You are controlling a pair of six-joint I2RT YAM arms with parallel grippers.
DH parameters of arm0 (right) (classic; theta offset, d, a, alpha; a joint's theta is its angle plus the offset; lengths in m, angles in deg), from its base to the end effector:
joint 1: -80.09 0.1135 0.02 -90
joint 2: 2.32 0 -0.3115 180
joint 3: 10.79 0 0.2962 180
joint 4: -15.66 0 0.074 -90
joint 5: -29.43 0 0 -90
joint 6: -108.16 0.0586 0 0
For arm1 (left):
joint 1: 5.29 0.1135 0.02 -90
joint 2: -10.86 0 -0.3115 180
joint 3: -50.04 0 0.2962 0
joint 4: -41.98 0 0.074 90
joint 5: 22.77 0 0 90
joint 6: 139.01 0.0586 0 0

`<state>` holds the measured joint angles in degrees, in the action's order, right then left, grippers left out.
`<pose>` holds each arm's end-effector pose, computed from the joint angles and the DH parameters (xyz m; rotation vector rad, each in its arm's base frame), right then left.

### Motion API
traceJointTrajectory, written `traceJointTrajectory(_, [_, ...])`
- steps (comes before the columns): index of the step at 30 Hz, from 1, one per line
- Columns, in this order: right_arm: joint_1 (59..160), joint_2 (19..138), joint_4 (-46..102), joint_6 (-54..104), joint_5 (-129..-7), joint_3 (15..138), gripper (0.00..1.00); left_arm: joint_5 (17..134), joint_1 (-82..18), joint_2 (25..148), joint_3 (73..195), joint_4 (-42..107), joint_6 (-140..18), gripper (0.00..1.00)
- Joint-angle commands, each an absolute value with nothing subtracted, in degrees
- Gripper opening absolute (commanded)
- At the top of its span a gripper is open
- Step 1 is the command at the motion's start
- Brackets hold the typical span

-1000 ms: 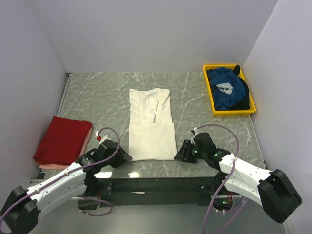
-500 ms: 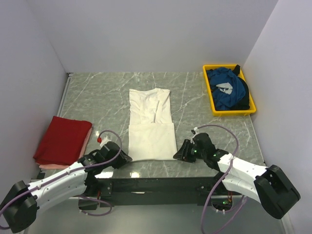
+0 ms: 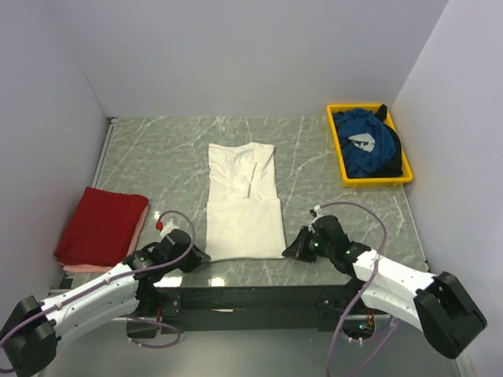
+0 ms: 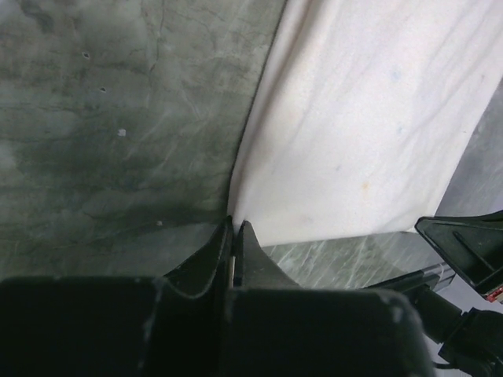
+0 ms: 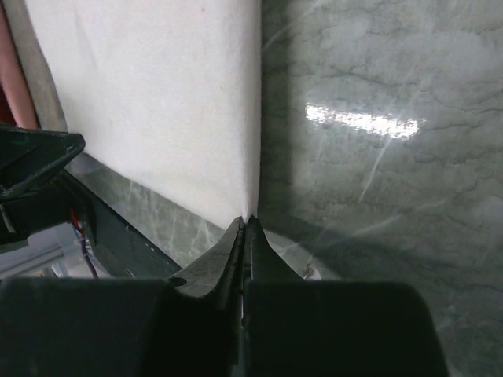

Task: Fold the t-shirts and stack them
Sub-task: Fold the tshirt

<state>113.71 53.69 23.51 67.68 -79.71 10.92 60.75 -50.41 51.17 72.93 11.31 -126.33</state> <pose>0.1446 0.1192 0.1180 0.1620 2.5237 1.0605 0.1129 -0.1040 0.1279 -0.7696 2.4644 -0.7960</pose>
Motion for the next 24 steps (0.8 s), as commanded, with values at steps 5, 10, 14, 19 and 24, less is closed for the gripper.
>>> traceJointTrajectory(5, [114.80, 40.52, 35.05, 64.92, -81.14, 9.95, 0.00, 61.08, -52.57, 44.53, 76.93, 3.14, -123.10, 0.01])
traceJointTrajectory(10, [115.33, 31.36, 44.22, 63.96, -79.91, 12.40, 0.00, 58.97, -54.77, 39.60, 81.06, -0.99, -122.57, 0.01])
traceJointTrajectory(14, [115.33, 30.37, 49.39, 61.68, -75.96, 17.41, 0.00, 54.93, -54.77, 41.00, 85.10, -1.17, -121.17, 0.01])
traceJointTrajectory(19, [114.89, 37.05, 48.27, 59.65, -72.70, 25.23, 0.00, 48.44, -54.51, 49.51, 92.20, 1.46, -116.96, 0.01])
traceJointTrajectory(24, [112.26, 44.78, 47.39, 56.84, -72.43, 35.32, 0.00, 48.68, -48.99, 57.07, 99.60, 3.56, -112.12, 0.01])
